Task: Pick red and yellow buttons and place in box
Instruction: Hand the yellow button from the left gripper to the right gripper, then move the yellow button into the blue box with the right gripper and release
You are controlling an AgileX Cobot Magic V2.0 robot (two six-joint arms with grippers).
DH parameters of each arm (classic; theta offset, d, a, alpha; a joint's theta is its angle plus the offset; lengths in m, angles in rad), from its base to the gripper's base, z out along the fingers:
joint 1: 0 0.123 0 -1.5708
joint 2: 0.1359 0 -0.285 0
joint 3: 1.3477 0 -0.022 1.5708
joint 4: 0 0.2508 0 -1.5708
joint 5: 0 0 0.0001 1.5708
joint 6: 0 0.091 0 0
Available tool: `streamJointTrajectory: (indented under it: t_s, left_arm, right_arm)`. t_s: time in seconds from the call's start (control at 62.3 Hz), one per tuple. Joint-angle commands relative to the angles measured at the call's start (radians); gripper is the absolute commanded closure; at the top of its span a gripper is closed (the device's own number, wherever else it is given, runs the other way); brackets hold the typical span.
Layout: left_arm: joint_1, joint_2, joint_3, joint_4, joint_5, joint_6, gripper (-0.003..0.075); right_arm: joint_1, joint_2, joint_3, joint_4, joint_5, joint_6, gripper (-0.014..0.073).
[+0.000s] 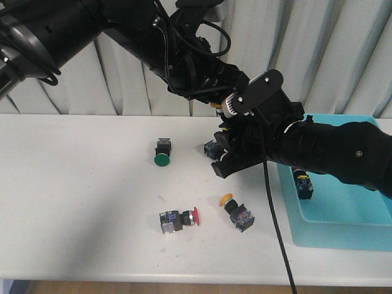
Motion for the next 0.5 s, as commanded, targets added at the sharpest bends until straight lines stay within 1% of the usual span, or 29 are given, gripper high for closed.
streamJointTrajectory:
  t_s: [0.0,0.096,0.209,0.418,0.482]
  left_arm:
    - [0.000,-0.069,-0.026,0.033,-0.068,0.004,0.0221]
    - [0.000,-0.087,-0.026,0.075,-0.083,0.004,0.0221]
    - [0.000,-0.109,-0.026,0.160,-0.082,-0.003,0.0221]
    - [0.000,-0.137,-0.025,0.400,-0.052,-0.132,0.0230]
    - [0.000,-0.142,-0.025,0.451,-0.038,-0.162,0.0237]
  right_arm:
    - [-0.003,-0.042,-0.035,0.009,-0.060,-0.008,0.0601]
    - [-0.003,-0.042,-0.035,0.008,-0.059,-0.008,0.0601]
    - [-0.003,-0.042,-0.035,0.008,-0.051,-0.008,0.0601]
    - [-0.003,-0.067,-0.035,0.003,-0.042,-0.008,0.0601]
    - [-0.003,-0.087,-0.035,-0.002,-0.042,-0.008,0.0601]
